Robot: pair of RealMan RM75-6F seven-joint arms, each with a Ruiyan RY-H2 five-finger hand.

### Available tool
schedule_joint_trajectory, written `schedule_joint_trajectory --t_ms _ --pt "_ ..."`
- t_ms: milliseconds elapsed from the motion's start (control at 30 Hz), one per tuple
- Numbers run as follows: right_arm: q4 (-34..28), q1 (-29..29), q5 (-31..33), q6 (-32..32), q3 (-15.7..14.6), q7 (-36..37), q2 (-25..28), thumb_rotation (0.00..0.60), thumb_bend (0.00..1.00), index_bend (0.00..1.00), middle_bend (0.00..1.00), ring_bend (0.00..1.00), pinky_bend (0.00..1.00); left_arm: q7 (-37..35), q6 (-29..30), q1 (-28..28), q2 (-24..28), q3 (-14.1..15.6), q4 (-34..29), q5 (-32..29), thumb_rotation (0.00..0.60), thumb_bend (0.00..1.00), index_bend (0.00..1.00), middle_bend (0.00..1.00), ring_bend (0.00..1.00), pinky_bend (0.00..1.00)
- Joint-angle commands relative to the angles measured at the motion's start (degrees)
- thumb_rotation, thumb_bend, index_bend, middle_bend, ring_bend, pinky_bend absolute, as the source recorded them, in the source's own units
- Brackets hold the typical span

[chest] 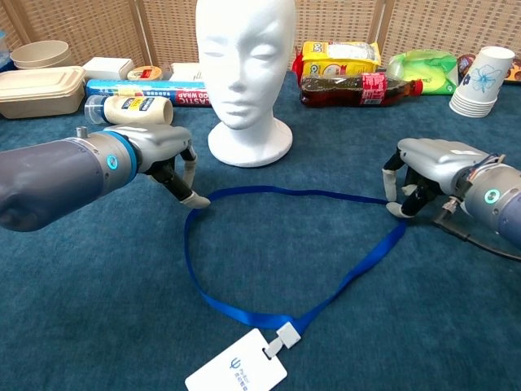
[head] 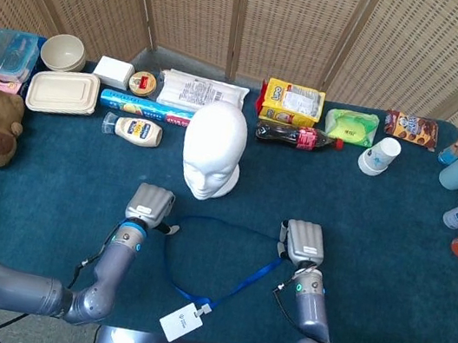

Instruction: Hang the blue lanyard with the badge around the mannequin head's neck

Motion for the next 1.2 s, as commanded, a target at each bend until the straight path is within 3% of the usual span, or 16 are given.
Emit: schedule_joint_trajectory --t_ms 33,1200 --pt "0.02 -0.08 0.0 -0.07 -0.02 0.15 0.09 0.6 0.55 0.67 1.0 1.0 1.0 0.35 0.11 -0.43 -0.46 -0.16 0.31 -0.26 0.388 0.21 0.54 1.0 1.0 1.0" --pt "0.29 -1.23 -0.58 -0.86 0.06 3.16 0.82 0.6 0.55 0.67 1.0 1.0 1.0 5.53 3.83 -2.62 -5.8 0.03 3.99 0.07 0.394 0.26 0.54 1.0 1.0 1.0"
